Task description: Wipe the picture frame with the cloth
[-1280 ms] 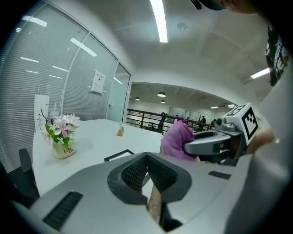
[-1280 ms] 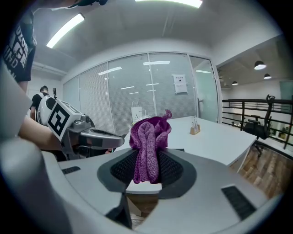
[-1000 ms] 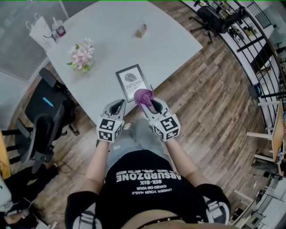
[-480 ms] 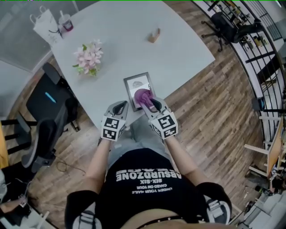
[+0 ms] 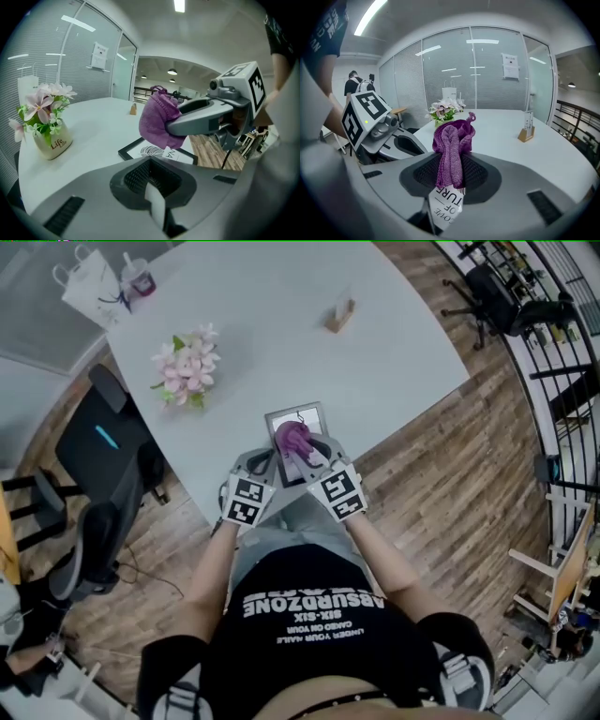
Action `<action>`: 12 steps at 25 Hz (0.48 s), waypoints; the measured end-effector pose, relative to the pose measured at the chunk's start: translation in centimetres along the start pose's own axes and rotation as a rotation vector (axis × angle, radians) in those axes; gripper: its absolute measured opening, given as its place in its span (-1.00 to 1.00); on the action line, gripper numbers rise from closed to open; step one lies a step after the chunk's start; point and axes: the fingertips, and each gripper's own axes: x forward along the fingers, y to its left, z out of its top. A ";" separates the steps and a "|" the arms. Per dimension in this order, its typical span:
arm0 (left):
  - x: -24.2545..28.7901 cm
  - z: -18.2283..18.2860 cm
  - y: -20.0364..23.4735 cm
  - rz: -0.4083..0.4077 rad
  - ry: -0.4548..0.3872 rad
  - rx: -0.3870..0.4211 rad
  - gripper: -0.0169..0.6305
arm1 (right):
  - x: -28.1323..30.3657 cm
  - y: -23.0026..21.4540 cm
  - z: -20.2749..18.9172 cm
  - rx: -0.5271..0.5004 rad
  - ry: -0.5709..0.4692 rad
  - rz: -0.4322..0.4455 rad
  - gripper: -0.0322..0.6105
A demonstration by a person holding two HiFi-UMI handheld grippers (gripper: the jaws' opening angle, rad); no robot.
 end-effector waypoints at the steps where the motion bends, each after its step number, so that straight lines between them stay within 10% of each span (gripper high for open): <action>1: 0.5 -0.2 0.1 -0.005 0.014 0.007 -0.90 | 0.6 -0.2 -0.1 -0.015 0.010 0.007 -0.49; 12: 3.9 -2.8 0.4 -0.022 0.134 0.048 -0.90 | 5.9 -1.4 -1.0 -0.056 0.092 0.083 -0.49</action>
